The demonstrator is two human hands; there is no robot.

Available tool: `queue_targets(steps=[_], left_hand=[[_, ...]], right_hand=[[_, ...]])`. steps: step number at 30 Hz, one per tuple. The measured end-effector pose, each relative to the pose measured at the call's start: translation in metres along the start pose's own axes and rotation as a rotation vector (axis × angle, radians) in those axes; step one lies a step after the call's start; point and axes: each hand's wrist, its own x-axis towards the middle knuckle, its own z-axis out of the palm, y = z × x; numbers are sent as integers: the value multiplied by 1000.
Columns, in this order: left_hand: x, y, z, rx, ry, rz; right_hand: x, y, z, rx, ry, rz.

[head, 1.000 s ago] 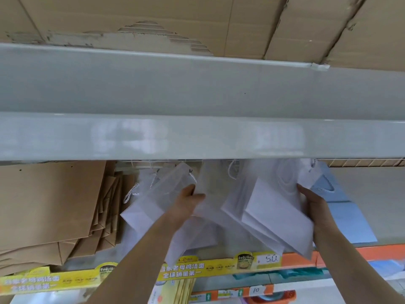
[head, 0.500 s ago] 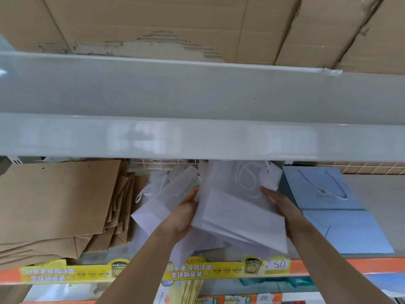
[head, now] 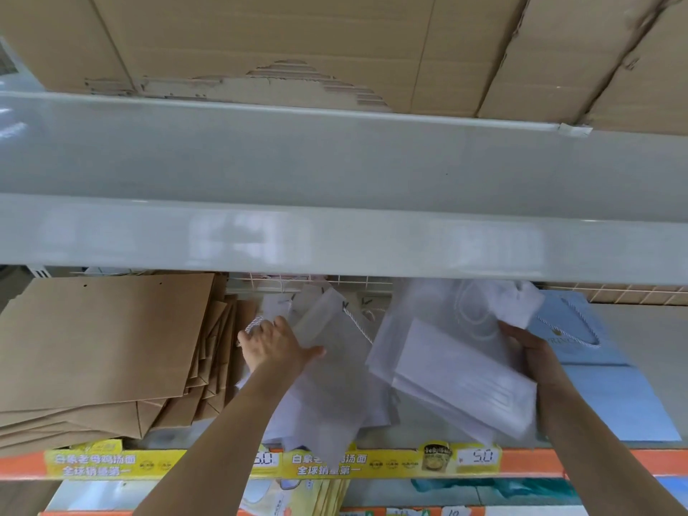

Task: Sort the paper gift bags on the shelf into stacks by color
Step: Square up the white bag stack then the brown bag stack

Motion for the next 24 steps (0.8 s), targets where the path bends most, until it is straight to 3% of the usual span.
queue_targets(steps=[2,6,8,13,18,21,24], left_hand=[[-4,-4,-2,-61,36,48],[-10,-27,2,-697,23,68],[-11,-41,3,-888,84,-3],[-14,-43,12,-788,50,-164],[-17,-25,9,-526,52,-61],[-22,-20,12,-634,29,-62],[-33,-13,12,-893,2,-61]], right_hand=[[2,-4,-3,16,23,-25],[4,-3,-4,68,-16,-18],[4,0,4,81,-38,-10],[4,8,64,39,-198,-20],[19,26,116,-46,-230,-43],[31,42,116,-246,-162,-70],[41,46,114,-279,-76,-35]])
